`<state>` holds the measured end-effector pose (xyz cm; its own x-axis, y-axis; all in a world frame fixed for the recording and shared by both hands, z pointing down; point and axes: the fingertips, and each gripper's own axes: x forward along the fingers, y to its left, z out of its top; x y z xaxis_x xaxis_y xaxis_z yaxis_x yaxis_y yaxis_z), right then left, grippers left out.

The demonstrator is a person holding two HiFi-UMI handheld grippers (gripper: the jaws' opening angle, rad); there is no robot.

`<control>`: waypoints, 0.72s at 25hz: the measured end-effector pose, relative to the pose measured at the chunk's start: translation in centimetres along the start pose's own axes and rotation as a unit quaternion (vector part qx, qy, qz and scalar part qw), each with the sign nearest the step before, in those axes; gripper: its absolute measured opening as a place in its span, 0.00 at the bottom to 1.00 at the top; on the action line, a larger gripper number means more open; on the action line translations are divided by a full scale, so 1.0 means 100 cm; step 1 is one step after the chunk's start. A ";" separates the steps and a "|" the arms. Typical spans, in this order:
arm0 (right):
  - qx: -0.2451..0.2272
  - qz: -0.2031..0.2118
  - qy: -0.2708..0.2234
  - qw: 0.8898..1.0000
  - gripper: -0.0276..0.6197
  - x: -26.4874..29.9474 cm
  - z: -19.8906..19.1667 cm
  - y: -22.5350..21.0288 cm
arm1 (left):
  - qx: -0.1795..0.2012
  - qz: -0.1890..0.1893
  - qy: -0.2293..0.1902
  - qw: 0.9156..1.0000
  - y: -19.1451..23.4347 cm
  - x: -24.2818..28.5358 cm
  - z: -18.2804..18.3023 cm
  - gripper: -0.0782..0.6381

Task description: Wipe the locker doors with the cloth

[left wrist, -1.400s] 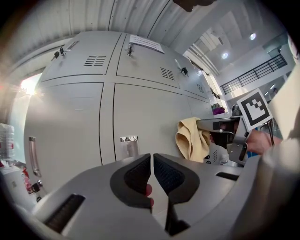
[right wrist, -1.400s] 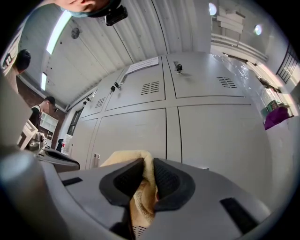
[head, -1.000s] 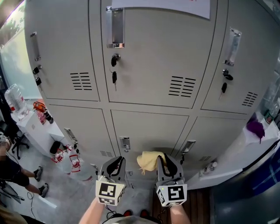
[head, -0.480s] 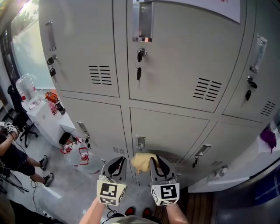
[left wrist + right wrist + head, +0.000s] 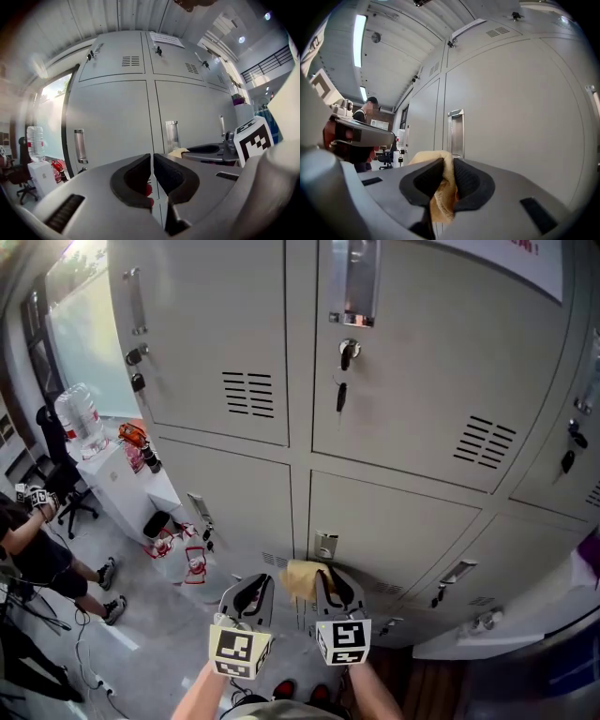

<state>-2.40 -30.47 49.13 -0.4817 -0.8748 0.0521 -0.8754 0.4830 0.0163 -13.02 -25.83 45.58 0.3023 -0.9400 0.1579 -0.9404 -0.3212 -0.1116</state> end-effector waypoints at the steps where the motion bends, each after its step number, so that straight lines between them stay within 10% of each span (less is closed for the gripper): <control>1: 0.001 -0.002 0.002 1.000 0.16 0.004 -0.002 -0.001 | 0.000 0.001 0.000 1.000 0.001 0.000 0.000 0.16; 18: 0.007 -0.036 0.015 0.999 0.16 0.005 -0.014 -0.026 | 0.007 -0.011 -0.009 1.000 -0.010 0.001 0.008 0.16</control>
<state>-0.31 -32.12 50.54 -0.4166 -0.9054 0.0818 -0.9082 0.4184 0.0067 -11.90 -25.69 44.93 0.3250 -0.9349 0.1427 -0.9316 -0.3424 -0.1221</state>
